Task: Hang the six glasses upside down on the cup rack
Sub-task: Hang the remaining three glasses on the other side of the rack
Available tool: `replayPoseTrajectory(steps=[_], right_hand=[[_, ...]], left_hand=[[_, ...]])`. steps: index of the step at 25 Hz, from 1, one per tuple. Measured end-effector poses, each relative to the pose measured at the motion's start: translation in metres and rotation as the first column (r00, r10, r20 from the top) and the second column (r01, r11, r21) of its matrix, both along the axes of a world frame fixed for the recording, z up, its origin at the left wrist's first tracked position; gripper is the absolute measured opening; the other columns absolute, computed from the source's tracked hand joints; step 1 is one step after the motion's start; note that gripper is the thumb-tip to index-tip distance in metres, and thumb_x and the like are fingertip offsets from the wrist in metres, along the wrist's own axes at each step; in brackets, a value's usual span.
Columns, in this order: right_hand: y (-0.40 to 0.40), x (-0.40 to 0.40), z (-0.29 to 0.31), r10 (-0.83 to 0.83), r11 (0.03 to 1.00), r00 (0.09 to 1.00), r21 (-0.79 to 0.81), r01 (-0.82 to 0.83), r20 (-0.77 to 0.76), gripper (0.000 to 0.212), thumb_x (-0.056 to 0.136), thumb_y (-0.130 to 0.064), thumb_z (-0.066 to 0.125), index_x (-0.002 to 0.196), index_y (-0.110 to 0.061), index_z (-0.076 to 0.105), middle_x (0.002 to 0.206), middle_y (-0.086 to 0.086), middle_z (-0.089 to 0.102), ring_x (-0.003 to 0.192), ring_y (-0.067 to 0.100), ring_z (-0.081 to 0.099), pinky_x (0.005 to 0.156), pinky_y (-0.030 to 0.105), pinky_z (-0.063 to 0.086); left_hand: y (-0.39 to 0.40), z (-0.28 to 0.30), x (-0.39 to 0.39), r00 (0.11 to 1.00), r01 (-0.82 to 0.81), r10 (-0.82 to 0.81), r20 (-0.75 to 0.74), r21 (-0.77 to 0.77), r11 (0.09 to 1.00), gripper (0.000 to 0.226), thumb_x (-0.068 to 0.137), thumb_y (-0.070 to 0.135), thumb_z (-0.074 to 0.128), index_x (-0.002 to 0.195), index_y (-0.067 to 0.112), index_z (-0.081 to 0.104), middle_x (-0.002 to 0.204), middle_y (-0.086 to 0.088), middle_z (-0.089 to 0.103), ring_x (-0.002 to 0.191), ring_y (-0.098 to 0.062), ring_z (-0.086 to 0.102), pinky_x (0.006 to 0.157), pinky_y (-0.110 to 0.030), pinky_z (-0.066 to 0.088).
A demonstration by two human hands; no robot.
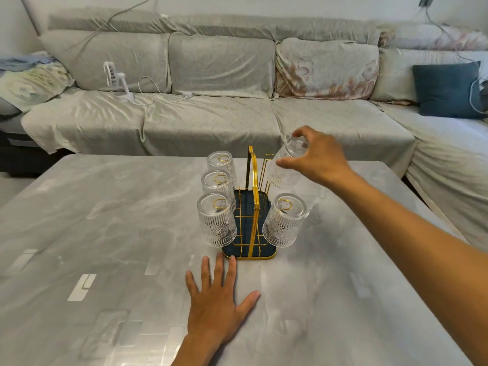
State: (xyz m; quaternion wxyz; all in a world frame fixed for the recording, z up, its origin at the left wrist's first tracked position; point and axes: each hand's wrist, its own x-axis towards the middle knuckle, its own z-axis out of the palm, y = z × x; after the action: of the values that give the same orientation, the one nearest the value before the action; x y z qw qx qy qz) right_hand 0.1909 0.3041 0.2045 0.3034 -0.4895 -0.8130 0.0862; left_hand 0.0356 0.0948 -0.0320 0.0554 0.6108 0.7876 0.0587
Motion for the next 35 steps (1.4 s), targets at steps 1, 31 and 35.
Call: replayPoseTrajectory(steps=[1,31,35], right_hand=[[0.003,-0.005,-0.008,0.002,1.0,1.0,-0.006,-0.002,0.028,0.075,0.059,-0.054,0.08,0.12,-0.019,0.055,0.116,0.008,0.066,0.098,0.025,0.061,0.082,0.036,0.051],[0.05,0.033,-0.153,-0.369,0.903,0.736,-0.407,0.139,-0.568,0.085,0.065,-0.013,0.07,0.138,-0.027,0.029,0.138,0.005,0.041,0.107,0.021,0.052,0.087,0.035,0.047],[0.067,0.039,-0.182,-0.387,0.821,0.779,-0.568,0.049,-0.493,0.095,0.064,-0.009,0.08,0.141,-0.019,0.025,0.135,0.007,0.048,0.114,0.022,0.051,0.091,0.031,0.043]], left_hand=[[0.0,-0.001,0.0,1.0,-0.001,0.001,0.0,-0.001,1.0,0.095,0.073,0.089,-0.002,0.149,0.035,-0.015,0.162,0.0,-0.018,0.14,-0.028,-0.032,0.109,-0.062,-0.021],[0.0,0.006,0.002,1.0,0.003,-0.003,-0.003,0.021,1.0,0.091,0.078,0.085,0.007,0.151,0.031,-0.005,0.164,-0.002,-0.009,0.146,-0.031,-0.018,0.111,-0.062,-0.015],[0.001,0.003,0.001,1.0,0.0,0.001,-0.016,0.039,0.999,0.092,0.077,0.086,0.005,0.151,0.033,-0.006,0.163,-0.001,-0.01,0.146,-0.03,-0.019,0.11,-0.061,-0.017]])
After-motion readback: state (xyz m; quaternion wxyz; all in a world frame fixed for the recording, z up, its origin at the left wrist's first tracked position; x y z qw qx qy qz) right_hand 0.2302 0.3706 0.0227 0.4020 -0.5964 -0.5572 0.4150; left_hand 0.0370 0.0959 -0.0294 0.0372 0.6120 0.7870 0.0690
